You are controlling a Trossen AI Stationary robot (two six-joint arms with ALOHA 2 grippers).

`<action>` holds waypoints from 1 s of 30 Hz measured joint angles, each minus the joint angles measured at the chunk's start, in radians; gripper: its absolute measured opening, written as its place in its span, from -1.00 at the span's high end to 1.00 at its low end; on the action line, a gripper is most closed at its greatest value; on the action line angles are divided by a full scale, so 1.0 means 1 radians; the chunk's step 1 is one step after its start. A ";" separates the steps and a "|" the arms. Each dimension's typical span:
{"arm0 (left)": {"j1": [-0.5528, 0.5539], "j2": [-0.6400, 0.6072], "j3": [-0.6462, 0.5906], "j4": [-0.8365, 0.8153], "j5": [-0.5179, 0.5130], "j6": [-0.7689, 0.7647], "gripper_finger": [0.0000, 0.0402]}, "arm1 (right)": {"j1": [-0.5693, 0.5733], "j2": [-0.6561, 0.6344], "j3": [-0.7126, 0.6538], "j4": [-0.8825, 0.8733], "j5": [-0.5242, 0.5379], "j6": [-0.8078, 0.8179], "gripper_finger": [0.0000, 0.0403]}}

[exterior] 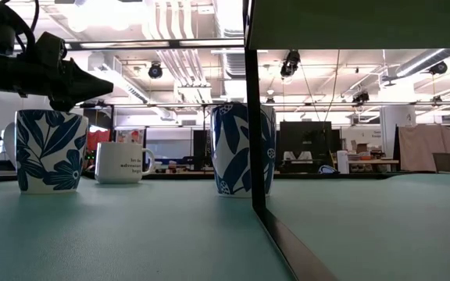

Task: Place coffee mugs
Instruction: Put the black mug on the shelf

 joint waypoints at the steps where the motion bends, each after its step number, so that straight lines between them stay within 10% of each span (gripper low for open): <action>1: 0.000 0.000 0.000 0.000 0.000 0.000 0.75 | 0.000 0.000 0.000 0.006 -0.003 -0.004 0.54; 30: 0.000 0.000 0.000 0.000 0.000 0.000 0.75 | -0.051 -0.220 -0.001 0.275 0.003 -0.171 0.58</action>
